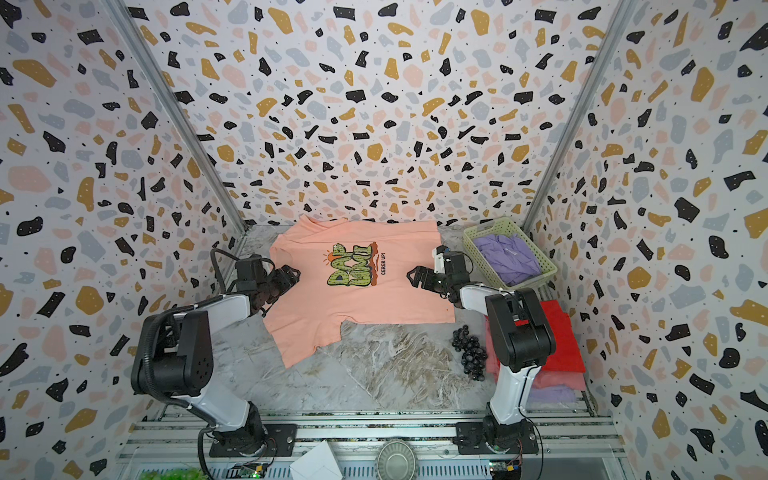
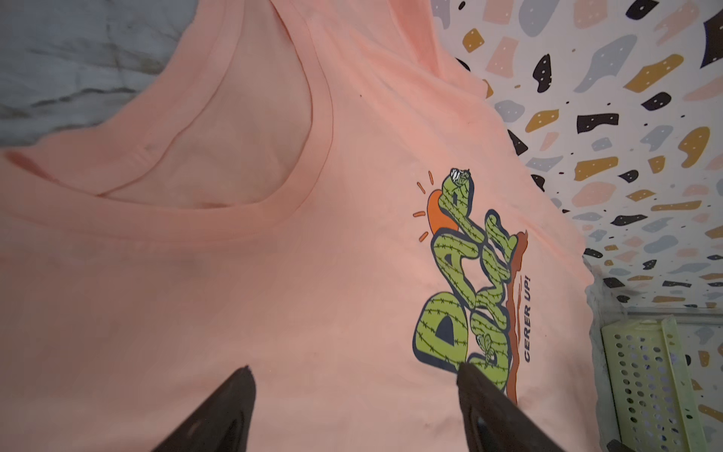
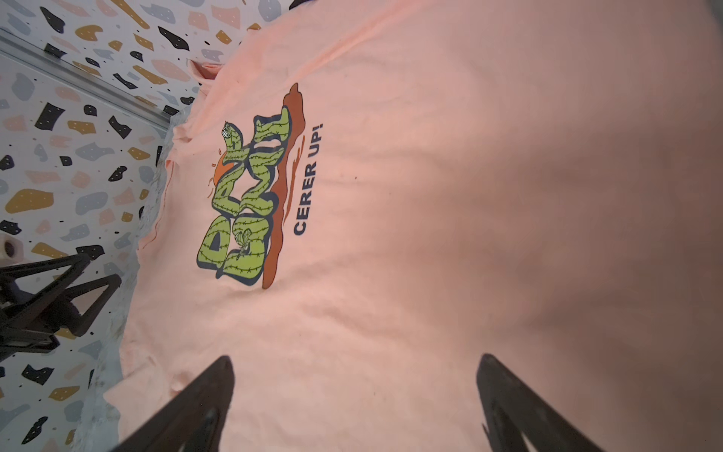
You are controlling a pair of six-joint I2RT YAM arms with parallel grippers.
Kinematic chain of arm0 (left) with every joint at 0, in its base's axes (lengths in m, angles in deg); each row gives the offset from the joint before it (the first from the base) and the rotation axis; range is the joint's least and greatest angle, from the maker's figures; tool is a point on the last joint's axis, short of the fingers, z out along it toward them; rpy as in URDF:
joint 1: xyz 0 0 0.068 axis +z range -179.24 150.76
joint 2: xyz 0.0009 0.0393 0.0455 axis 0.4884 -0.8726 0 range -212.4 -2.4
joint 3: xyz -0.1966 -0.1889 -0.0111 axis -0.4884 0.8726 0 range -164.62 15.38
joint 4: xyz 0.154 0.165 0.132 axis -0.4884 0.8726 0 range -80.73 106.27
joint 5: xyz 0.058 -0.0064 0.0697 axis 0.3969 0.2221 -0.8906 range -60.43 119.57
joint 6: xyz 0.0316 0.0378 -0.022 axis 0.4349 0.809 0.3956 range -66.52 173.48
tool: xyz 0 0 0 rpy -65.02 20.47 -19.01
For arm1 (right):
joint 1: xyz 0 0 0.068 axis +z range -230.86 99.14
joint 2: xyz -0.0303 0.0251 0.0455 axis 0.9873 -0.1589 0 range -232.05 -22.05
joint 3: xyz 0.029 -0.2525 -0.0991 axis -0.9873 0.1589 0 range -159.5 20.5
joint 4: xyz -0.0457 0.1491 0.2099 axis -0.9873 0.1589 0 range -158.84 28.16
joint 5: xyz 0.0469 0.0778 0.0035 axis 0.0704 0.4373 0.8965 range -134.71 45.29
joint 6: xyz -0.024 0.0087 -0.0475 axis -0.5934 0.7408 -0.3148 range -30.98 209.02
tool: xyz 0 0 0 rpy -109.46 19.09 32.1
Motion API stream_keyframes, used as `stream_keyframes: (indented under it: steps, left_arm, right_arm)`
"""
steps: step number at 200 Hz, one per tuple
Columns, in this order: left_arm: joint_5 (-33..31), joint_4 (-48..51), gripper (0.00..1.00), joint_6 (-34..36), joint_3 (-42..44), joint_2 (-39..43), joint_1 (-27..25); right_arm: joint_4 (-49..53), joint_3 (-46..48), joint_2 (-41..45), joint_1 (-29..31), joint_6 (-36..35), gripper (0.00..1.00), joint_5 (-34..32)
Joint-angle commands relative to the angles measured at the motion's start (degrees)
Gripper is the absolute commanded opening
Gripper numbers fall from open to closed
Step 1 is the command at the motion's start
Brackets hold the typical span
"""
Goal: Fold and stack the t-shirts
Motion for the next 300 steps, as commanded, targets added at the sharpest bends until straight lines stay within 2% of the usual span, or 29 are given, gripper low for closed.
stream_keyframes:
  steps: [1, 39, 71, 110, 147, 189, 211, 244, 273, 300]
  left_arm:
    - [0.2, -5.1, 0.81, -2.3, -1.1, -3.9, 0.0]
    - [-0.8, -6.9, 0.81, -2.7, 3.5, -6.1, 1.4]
    - [-3.9, -6.5, 0.81, -3.9, 11.2, -2.0, 4.7]
    - [-9.8, -1.4, 0.81, -1.4, 21.3, 8.4, 8.1]
    - [-14.1, 4.0, 0.81, -2.2, 28.6, 19.3, 8.6]
    - [-14.6, 10.9, 0.81, -4.3, 32.9, 33.4, 8.5]
    - [-12.2, 12.1, 0.81, -4.4, 29.7, 39.1, 7.8]
    - [-7.7, 8.5, 0.81, -1.0, 21.3, 34.1, 6.8]
    - [-2.6, 3.2, 0.82, 0.6, 13.2, 22.3, 5.6]
    - [-0.8, -2.4, 0.82, -0.3, 3.3, 9.3, 3.7]
  right_arm:
    - [-0.8, -2.7, -2.4, 1.0, 0.9, 0.96, 0.0]
    - [1.1, -2.1, -4.9, 2.2, -0.8, 0.95, -1.0]
    - [2.4, 5.1, -2.9, 2.5, -1.2, 0.95, -1.0]
    - [4.0, 15.4, 3.7, 3.5, -1.1, 0.94, -0.6]
    - [5.7, 22.3, 11.3, 6.1, -0.7, 0.95, -0.5]
    - [6.9, 24.3, 17.5, 7.1, 0.5, 0.95, 0.4]
    - [9.6, 20.0, 20.5, 7.1, -3.0, 0.96, -2.3]
    - [10.6, 10.5, 18.0, 6.6, -7.0, 0.97, -6.9]
    - [7.2, 3.8, 11.2, 5.0, -7.2, 0.97, -6.4]
    - [5.9, -4.5, 3.0, 3.1, -7.1, 0.97, -5.7]
